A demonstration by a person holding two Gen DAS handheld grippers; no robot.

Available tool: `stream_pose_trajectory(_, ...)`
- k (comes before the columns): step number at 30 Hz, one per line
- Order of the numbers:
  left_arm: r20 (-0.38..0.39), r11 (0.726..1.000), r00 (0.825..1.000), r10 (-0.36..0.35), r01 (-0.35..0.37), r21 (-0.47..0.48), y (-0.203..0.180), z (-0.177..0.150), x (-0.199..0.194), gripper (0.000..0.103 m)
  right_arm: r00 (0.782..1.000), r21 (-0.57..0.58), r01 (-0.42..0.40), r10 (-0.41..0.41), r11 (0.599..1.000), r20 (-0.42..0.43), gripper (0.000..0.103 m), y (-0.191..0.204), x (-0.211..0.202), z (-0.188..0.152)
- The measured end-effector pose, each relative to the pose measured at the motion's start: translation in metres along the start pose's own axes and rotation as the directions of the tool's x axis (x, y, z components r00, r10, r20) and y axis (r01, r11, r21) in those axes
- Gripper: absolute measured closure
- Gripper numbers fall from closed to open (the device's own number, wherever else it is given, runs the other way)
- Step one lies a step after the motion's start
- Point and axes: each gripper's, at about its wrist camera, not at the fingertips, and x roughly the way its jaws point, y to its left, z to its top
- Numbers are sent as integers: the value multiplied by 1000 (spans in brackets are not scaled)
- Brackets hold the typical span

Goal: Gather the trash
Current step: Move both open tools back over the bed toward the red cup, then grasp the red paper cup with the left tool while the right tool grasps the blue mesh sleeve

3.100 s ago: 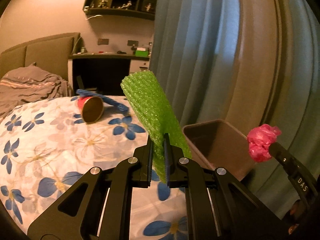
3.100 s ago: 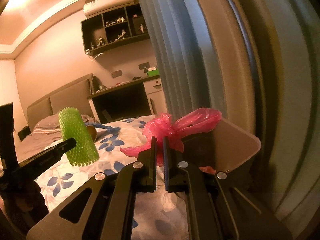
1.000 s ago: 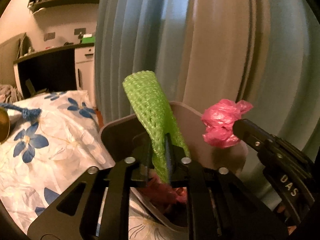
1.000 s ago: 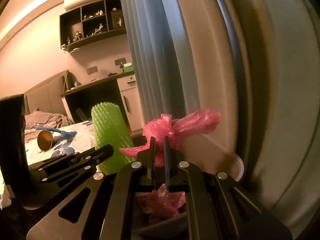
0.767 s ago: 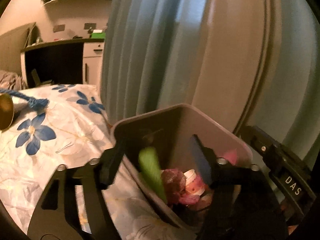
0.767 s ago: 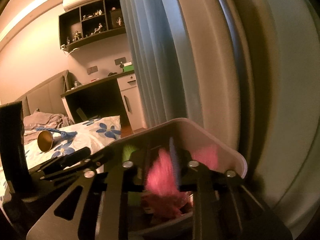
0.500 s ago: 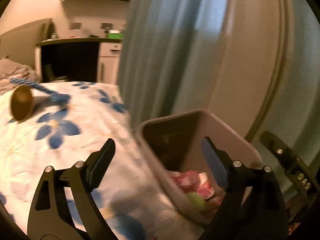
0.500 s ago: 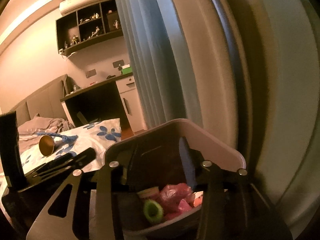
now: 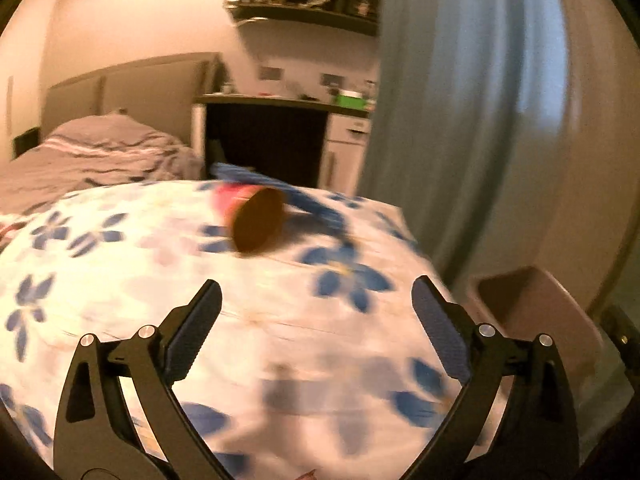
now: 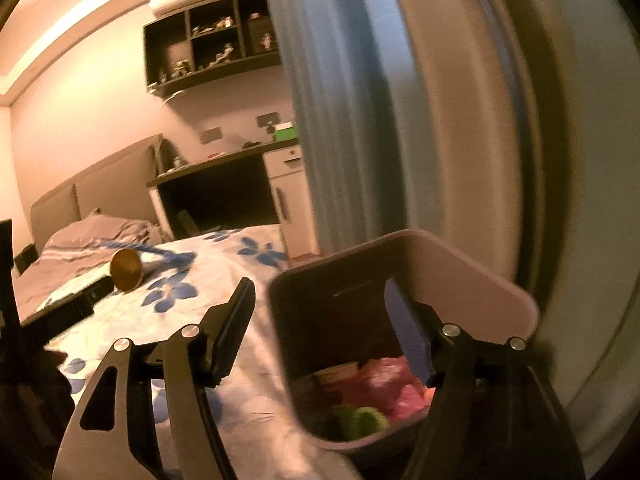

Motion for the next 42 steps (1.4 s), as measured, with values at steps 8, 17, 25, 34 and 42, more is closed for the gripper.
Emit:
stream_pose_trajectory(8, -9, 992, 995, 96, -96, -83, 69, 25, 14, 9, 997, -52, -72, 71, 996, -25, 34, 42, 29, 6)
stream_pose_trajectory(17, -82, 995, 994, 78, -83, -58, 75, 45, 64, 9, 989, -173, -142, 134, 975, -62, 34, 103, 85, 22)
stream_pose_trajectory(25, -235, 996, 971, 37, -55, -69, 79, 52, 119, 34, 978, -287, -193, 161, 938, -130, 34, 145, 139, 26)
stream_pose_trajectory(34, -319, 987, 948, -6, -45, -152, 97, 50, 142, 63, 961, -364, -236, 160, 901, -226, 37, 180, 193, 29)
stream_pose_trajectory(42, -332, 978, 943, -21, -50, -203, 111, 48, 151, 91, 927, -419, -305, 165, 855, -338, 59, 213, 235, 25)
